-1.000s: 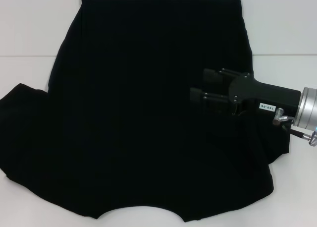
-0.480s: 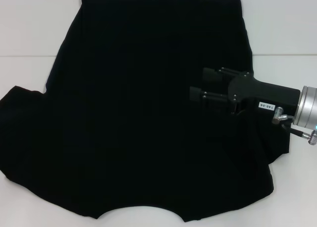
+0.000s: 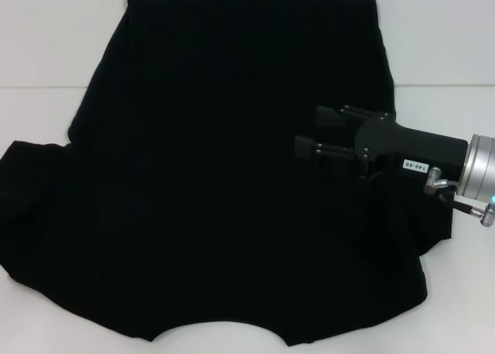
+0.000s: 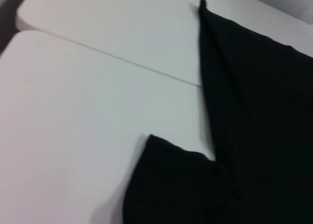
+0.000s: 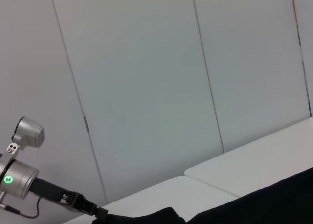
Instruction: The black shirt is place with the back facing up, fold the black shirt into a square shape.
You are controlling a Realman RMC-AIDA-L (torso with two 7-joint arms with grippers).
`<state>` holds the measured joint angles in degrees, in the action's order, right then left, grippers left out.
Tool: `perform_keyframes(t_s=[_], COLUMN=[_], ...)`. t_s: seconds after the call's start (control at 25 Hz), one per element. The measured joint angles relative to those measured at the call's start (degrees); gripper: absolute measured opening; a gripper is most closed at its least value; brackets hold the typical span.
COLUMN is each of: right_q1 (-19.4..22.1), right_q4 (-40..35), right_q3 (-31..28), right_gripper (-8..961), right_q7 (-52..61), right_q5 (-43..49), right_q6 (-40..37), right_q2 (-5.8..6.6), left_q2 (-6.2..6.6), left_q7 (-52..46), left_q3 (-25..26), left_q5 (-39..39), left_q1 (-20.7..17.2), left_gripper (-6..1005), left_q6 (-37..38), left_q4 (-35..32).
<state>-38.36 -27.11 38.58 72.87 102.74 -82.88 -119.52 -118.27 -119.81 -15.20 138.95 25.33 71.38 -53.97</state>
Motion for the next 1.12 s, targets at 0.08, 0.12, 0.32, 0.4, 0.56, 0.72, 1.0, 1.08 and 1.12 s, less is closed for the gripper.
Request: perform_keyframes(t_s=[0.08, 0.12, 0.32, 0.4, 0.56, 0.72, 1.0, 1.08, 1.12], right_q1=[0.1, 0.1, 0.4, 0.5, 0.6, 0.6, 0.7, 0.7, 0.7], right_q4=[0.2, 0.3, 0.4, 0.4, 0.4, 0.4, 0.4, 0.4, 0.4], right_q3=[0.0, 0.0, 0.0, 0.0, 0.0, 0.0, 0.0, 0.0, 0.0], right_gripper=[737, 736, 735, 734, 732, 731, 729, 728, 727], right_q7=[0.0, 0.0, 0.0, 0.0, 0.0, 0.0, -0.1, -0.1, -0.1], right_q5=[0.0, 0.0, 0.0, -0.2, -0.5, -0.5, -0.5, -0.5, -0.5], right_q6=[0.0, 0.0, 0.0, -0.1, -0.1, 0.0, 0.0, 0.0, 0.0], right_q2=[0.0, 0.0, 0.0, 0.0, -0.01, 0.0, 0.0, 0.0, 0.0], left_q2=[0.07, 0.08, 0.16, 0.16, 0.35, 0.43, 0.56, 0.57, 0.57], left_q7=[0.0, 0.1, 0.5, 0.6, 0.7, 1.1, 2.1, 2.6, 2.9], left_q3=[0.0, -0.1, -0.5, -0.7, -1.6, -1.6, -1.6, -1.8, -2.0], left_q5=[0.0, 0.0, 0.0, 0.0, 0.2, 0.1, 0.0, -0.1, -0.1], left_q1=[0.4, 0.5, 1.5, 1.8, 2.6, 3.3, 5.3, 6.2, 6.5], left_gripper=[0, 0, 1, 1, 1, 1, 1, 1, 1], left_q6=[0.3, 0.4, -0.7, -1.8, -4.0, -3.8, -3.3, -3.2, -3.1], left_q4=[0.0, 0.0, 0.5, 0.7, 1.9, 2.3, 4.0, 4.8, 5.1])
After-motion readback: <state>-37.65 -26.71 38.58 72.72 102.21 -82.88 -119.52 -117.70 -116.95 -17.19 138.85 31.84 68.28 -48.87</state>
